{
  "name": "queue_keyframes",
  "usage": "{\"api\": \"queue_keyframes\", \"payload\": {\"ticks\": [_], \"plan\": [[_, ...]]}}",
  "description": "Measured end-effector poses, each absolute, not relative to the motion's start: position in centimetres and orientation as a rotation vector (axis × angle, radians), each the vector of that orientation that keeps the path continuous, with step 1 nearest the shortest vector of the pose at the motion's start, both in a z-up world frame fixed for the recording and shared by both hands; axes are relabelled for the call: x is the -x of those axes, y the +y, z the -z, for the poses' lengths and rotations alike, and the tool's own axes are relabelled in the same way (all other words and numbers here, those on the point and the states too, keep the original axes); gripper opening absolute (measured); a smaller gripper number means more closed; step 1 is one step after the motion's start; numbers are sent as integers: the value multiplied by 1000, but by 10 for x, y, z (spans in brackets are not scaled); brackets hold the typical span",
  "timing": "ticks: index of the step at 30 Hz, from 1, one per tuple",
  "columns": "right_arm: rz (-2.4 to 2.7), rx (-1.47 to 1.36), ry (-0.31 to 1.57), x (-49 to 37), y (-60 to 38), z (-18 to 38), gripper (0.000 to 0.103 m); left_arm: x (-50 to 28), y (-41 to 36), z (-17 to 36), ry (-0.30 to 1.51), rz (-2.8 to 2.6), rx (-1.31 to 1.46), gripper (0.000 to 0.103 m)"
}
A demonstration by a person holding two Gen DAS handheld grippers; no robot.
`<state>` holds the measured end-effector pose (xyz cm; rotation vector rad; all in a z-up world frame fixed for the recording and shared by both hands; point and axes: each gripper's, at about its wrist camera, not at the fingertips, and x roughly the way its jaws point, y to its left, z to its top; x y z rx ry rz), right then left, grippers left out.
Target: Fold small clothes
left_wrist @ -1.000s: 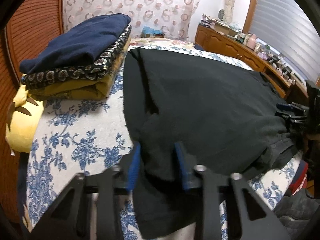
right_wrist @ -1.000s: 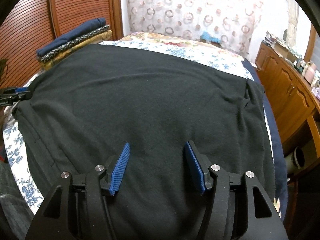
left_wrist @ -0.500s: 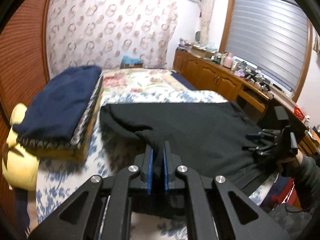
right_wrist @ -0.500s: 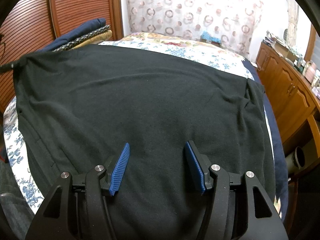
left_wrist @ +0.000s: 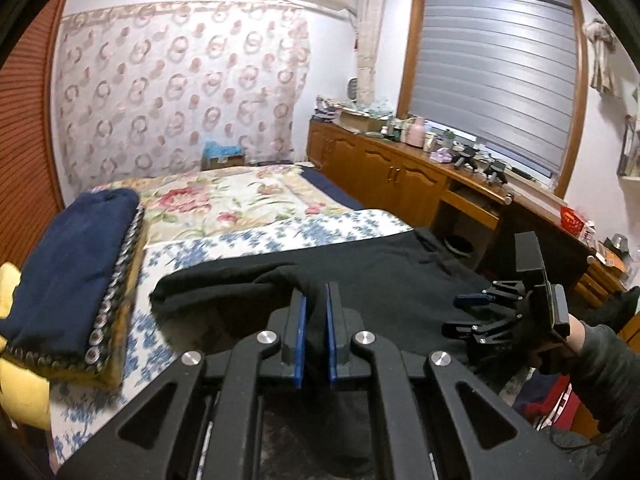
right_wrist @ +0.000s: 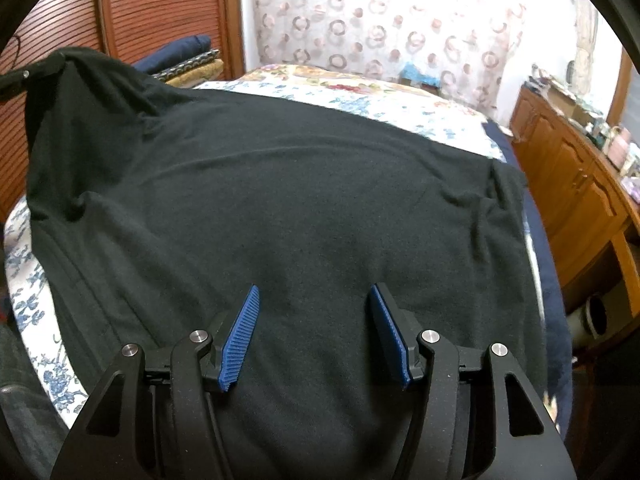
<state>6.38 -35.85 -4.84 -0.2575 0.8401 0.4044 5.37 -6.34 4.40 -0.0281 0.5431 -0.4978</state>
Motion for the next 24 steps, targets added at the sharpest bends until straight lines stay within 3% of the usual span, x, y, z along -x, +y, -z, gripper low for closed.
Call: {"api": "queue_keyframes", "payload": {"ticks": [21, 24], "plan": [[-273, 156, 669, -15, -417, -25, 58, -60, -195, -101, 503, 744, -106, 5], [-264, 138, 657, -13, -428, -30, 58, -68, -206, -96, 556, 767, -93, 10]]}}
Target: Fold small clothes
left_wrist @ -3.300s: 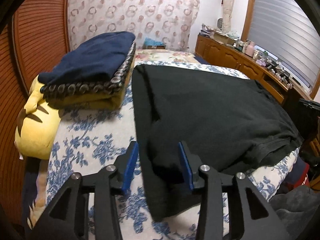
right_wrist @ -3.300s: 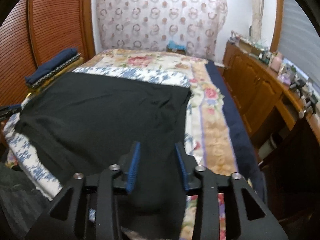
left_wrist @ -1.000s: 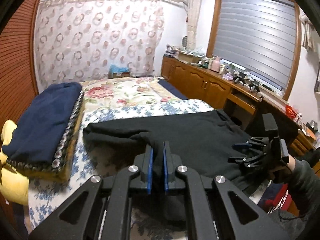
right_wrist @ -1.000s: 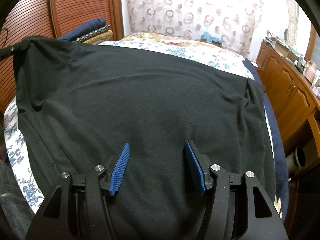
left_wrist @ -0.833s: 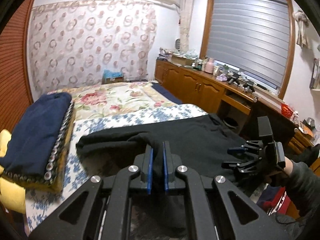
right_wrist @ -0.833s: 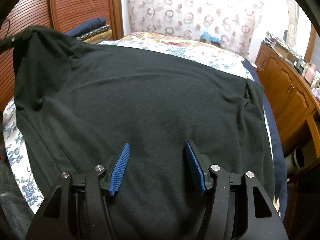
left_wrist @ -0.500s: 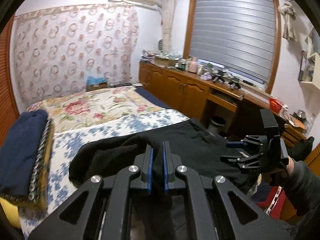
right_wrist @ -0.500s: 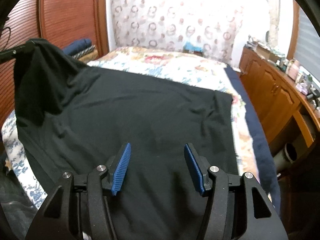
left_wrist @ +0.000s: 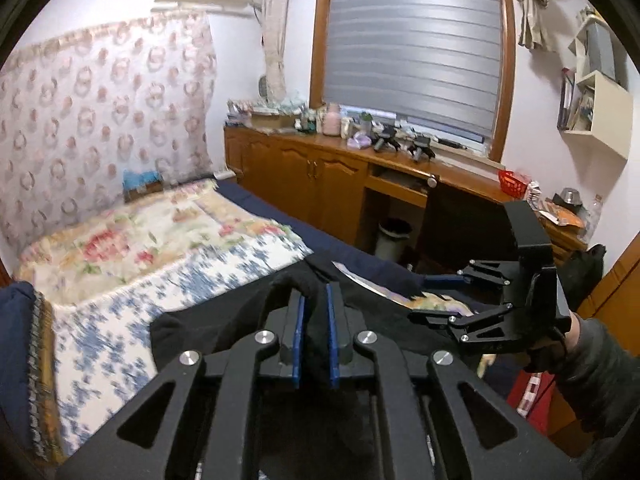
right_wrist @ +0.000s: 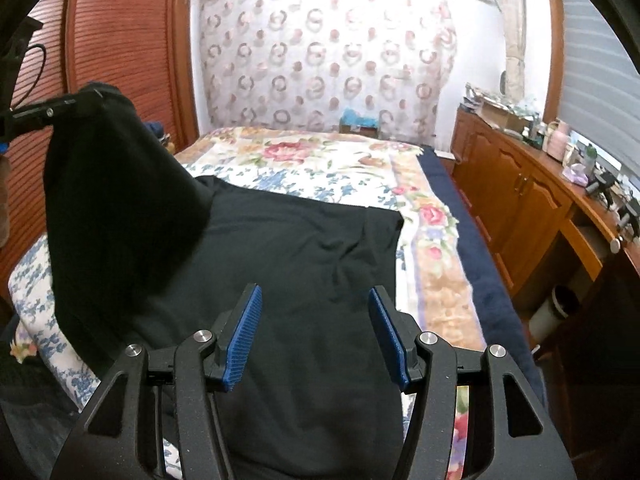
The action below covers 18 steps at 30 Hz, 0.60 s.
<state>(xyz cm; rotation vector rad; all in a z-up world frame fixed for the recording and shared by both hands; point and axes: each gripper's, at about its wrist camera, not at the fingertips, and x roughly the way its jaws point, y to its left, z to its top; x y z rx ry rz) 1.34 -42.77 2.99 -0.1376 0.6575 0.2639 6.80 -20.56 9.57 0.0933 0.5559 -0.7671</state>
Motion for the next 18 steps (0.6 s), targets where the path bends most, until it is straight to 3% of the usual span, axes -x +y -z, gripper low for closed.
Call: {"api": "queue_keyframes", "payload": {"ticks": [4, 8, 10, 18], "plan": [[-257, 133, 662, -13, -432, -30, 58, -72, -207, -82, 595, 784, -89, 35], [-270, 140, 671, -15, -428, -28, 58, -72, -202, -72, 623, 771, -97, 48], [-281, 140, 673, -18, -426, -27, 58, -71, -196, -66, 644, 774, -99, 53], [-317, 168, 680, -40, -413, -20, 57, -75, -165, -37, 692, 702, -92, 53]]}}
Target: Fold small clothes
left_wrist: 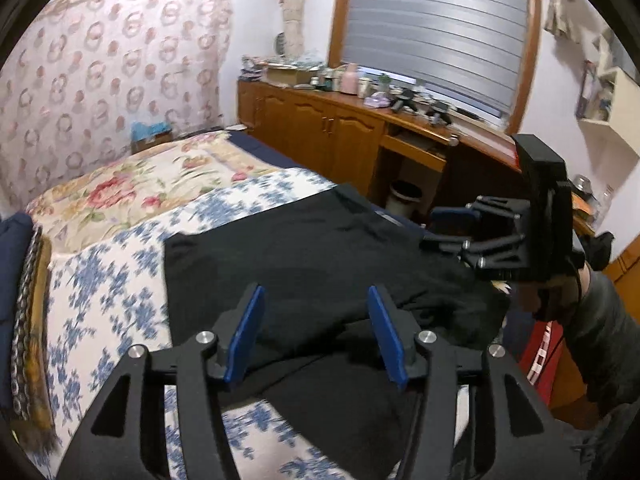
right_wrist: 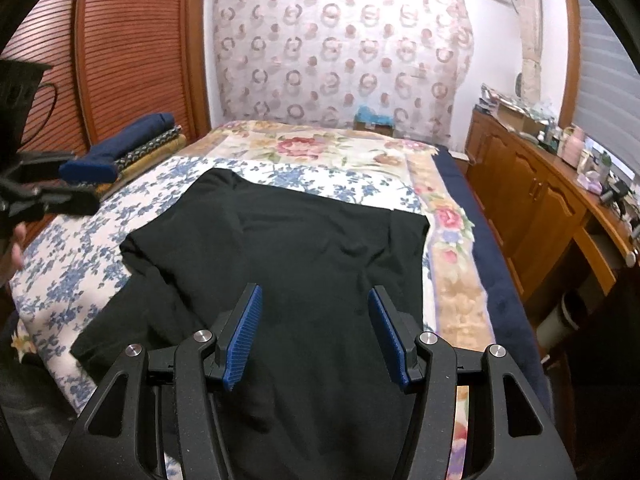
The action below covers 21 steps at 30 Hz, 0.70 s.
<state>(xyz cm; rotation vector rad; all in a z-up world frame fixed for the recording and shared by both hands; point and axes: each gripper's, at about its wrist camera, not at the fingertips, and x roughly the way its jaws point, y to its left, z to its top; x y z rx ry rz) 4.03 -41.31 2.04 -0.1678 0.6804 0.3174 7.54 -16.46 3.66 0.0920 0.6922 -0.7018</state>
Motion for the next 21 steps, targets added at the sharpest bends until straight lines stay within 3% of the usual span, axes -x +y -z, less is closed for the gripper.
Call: {"api": "queue_keyframes", "payload": {"ticks": [10, 21], "plan": [[-234, 146, 768, -150, -458, -1, 33, -97, -120, -11, 690, 564, -22, 53], [-221, -167, 913, -246, -504, 29, 31, -101, -124, 11, 731, 557, -29, 53]]}}
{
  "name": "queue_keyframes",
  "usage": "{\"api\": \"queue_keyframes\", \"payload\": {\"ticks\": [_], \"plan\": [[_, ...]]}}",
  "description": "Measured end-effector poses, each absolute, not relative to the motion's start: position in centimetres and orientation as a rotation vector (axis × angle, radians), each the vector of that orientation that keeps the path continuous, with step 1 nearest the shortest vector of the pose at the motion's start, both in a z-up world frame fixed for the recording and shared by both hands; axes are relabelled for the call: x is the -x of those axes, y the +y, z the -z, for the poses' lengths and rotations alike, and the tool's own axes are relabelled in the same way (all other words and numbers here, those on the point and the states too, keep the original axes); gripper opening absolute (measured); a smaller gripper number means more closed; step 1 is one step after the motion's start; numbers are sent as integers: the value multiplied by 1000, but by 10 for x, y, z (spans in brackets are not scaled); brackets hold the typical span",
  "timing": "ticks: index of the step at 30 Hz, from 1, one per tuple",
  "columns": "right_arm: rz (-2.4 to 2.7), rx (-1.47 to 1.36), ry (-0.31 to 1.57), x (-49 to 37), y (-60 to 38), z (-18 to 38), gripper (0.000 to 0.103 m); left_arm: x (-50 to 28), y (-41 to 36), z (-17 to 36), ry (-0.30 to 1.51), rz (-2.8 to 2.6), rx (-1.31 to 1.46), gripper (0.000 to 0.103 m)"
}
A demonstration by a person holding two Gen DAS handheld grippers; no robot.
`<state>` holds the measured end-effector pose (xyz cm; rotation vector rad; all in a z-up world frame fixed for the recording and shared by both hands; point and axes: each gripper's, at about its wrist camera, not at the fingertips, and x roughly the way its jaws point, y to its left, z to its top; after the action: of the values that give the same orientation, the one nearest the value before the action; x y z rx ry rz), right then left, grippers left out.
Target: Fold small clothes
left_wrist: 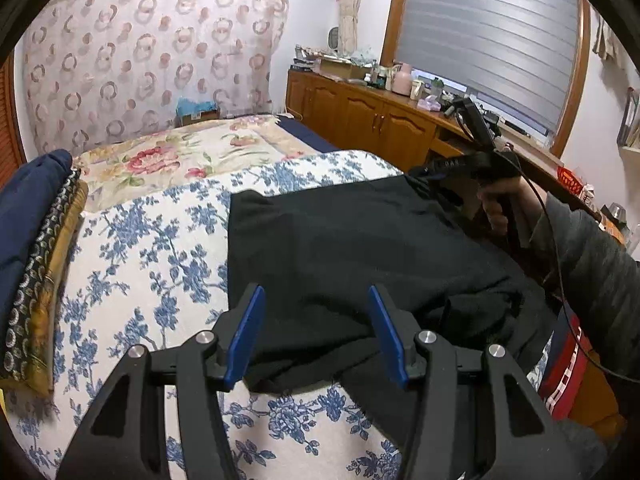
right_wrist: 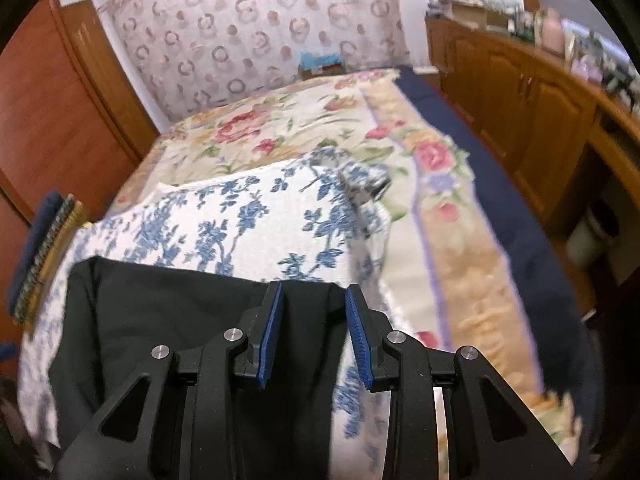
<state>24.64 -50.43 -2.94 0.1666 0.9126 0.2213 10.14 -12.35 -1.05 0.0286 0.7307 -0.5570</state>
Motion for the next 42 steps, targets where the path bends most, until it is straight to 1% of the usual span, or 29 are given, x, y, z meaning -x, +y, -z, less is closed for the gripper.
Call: {"api": "queue_keyframes", "payload": {"ticks": [1, 2, 4, 5, 9, 13, 14, 15, 16, 17, 21, 22, 26, 33, 42], "plan": [[-226, -166, 917, -247, -503, 30, 27, -102, -124, 12, 735, 557, -31, 53], [-223, -155, 922, -248, -500, 30, 16, -102, -125, 14, 738, 557, -33, 53], [-228, -130, 924, -248, -497, 29, 6, -101, -124, 15, 739, 554, -34, 53], [-239, -119, 909, -245, -497, 26, 4, -101, -124, 16, 740, 554, -33, 53], [-148, -98, 837, -235, -507, 14, 3, -101, -122, 18, 739, 549, -27, 53], [-59, -78, 841, -232, -514, 16, 4, -100, -116, 16, 731, 540, -15, 53], [-51, -60, 829, -231, -512, 14, 4, -100, -114, 16, 729, 536, -14, 53], [-37, -36, 813, -229, -510, 10, 9, -99, -112, 15, 727, 532, -14, 53], [-26, -19, 798, -225, -507, 6, 22, -98, -111, 14, 724, 525, -18, 53], [-22, -5, 793, -223, -505, 2, 30, -96, -108, 13, 718, 516, -22, 53], [-109, 49, 756, -193, -482, -15, 39, -88, -100, 8, 691, 505, -15, 53], [-137, 60, 749, -183, -474, -17, 43, -86, -98, 7, 687, 503, -14, 53], [-294, 97, 734, -132, -435, -21, 52, -78, -91, 5, 674, 496, -12, 53], [-501, 153, 805, -76, -377, -2, 53, -74, -82, 7, 670, 489, -4, 53], [-521, 176, 934, -54, -377, 23, 53, -72, -78, 12, 677, 492, 14, 53]]}}
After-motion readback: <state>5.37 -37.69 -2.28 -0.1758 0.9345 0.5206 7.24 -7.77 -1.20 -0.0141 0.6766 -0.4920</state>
